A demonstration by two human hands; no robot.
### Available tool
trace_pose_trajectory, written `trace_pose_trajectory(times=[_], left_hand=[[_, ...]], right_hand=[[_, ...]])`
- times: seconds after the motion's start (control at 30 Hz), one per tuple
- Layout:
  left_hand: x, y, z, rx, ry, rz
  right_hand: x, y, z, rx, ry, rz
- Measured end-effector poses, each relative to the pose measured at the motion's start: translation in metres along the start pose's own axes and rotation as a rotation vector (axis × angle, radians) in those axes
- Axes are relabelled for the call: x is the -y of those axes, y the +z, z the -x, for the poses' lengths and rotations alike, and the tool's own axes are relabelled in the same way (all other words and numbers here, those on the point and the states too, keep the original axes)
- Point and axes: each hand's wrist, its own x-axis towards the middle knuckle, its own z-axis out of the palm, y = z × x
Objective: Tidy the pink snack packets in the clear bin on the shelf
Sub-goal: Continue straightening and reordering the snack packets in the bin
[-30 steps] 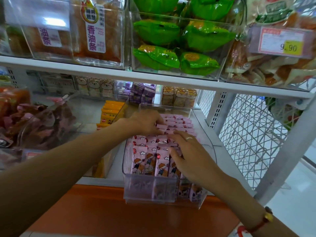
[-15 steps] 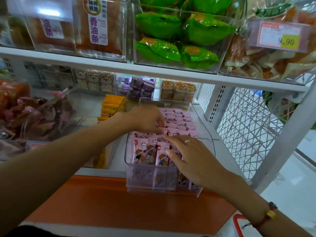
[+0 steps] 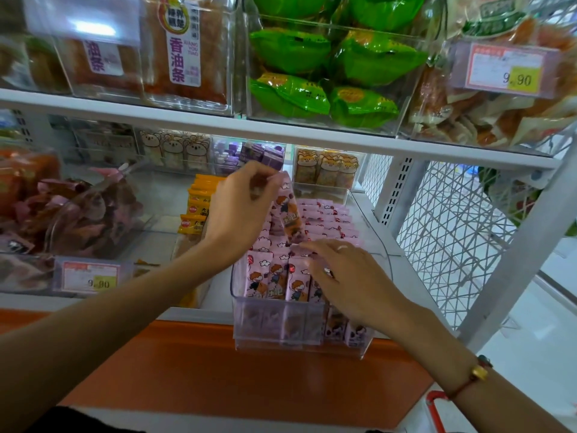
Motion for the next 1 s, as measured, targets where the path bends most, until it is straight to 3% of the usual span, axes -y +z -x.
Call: trace_pose_trajectory(times=[0.1, 0.2, 0.27, 0.37, 0.47, 0.53, 0.67, 0.87, 1.0], left_hand=[[-0.011, -0.010, 0.019, -0.147, 0.035, 0.160], [-0.022, -0.018, 0.027, -0.192, 0.045, 0.218], [-0.027, -0.020, 0.031, -0.158, 0.023, 0.258], [-0.030, -0.021, 0.037, -0.055, -0.039, 0.355], [-0.024, -0.022, 0.040, 0.019, -0.078, 0.380], [-0.019, -0.021, 0.043, 0.080, -0.096, 0.333], [-0.018, -0.012, 0.056, 0.247, -0.041, 0.121], [-0.020, -0.011, 0.058, 0.240, 0.100, -0.045], [-0.017, -0.015, 0.053, 0.280, 0.128, -0.104]], right_hand=[[0.006, -0.008, -0.004, -0.218, 0.026, -0.142], [0.019, -0.014, -0.005, -0.352, 0.042, -0.533], [0.030, -0.017, -0.004, -0.290, 0.018, -0.726], [0.039, -0.016, -0.005, -0.232, -0.009, -0.772], [0.037, -0.015, -0.008, -0.237, 0.100, -0.939], [0.030, -0.015, -0.010, -0.207, 0.237, -1.170], [0.023, -0.016, -0.013, -0.221, 0.314, -1.315], [0.025, -0.013, -0.011, -0.209, 0.296, -1.304], [0.022, -0.017, -0.009, -0.136, 0.185, -1.499]])
